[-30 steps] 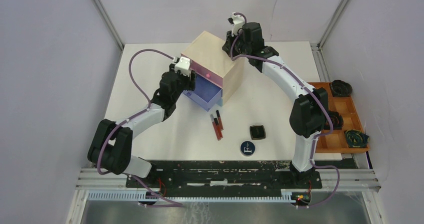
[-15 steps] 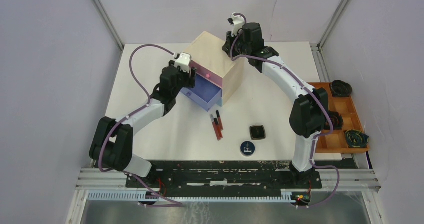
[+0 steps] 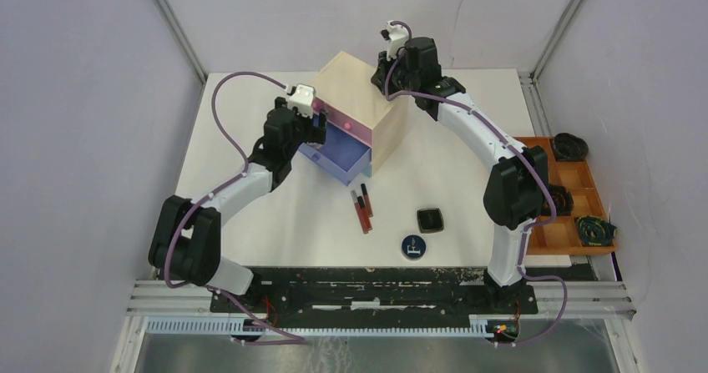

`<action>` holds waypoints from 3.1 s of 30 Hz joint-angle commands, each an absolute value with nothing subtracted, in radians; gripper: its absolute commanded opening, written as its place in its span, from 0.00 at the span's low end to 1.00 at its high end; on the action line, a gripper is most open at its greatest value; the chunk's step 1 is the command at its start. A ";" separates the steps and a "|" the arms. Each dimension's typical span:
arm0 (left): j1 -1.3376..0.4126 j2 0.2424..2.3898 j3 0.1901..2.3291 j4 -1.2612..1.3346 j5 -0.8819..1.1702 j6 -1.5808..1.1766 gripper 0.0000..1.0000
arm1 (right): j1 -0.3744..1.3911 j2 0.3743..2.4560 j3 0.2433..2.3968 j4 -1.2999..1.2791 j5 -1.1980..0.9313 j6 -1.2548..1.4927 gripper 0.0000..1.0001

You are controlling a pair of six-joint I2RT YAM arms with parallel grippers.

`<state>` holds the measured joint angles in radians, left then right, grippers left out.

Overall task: Organize the makeup
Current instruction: Place the makeup in the drawer, then pick up the makeup from the center of the board.

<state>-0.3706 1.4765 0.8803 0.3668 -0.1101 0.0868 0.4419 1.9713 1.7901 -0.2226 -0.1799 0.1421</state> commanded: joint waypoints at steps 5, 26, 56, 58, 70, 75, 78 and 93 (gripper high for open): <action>-0.369 1.282 0.920 0.285 -0.012 0.005 0.89 | 0.413 2.133 1.672 -0.721 -0.083 0.102 0.11; -1.112 1.309 0.651 0.310 -0.152 -0.171 0.95 | 0.415 2.125 1.682 -0.735 -0.089 0.108 0.11; -1.324 1.768 0.689 0.721 -0.101 -0.145 0.99 | 0.415 2.119 1.663 -0.723 -0.076 0.111 0.19; -1.325 1.793 0.701 0.728 -0.092 -0.144 0.99 | 0.415 2.119 1.663 -0.723 -0.078 0.111 0.20; -1.327 1.882 0.758 0.706 -0.112 -0.135 0.98 | 0.415 2.114 1.664 -0.727 -0.075 0.101 0.19; -1.327 1.886 0.761 0.640 -0.139 -0.144 0.33 | 0.415 2.117 1.666 -0.726 -0.080 0.102 0.20; -1.327 1.886 0.743 0.635 -0.157 -0.161 0.04 | 0.415 2.112 1.665 -0.727 -0.080 0.102 0.19; -1.271 1.569 0.731 0.363 -0.320 -0.081 0.03 | 0.414 2.116 1.661 -0.723 -0.079 0.102 0.19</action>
<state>-1.3148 1.7348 0.7162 0.4778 -0.2447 -0.1272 0.4423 1.9697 1.7916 -0.2276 -0.1825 0.1333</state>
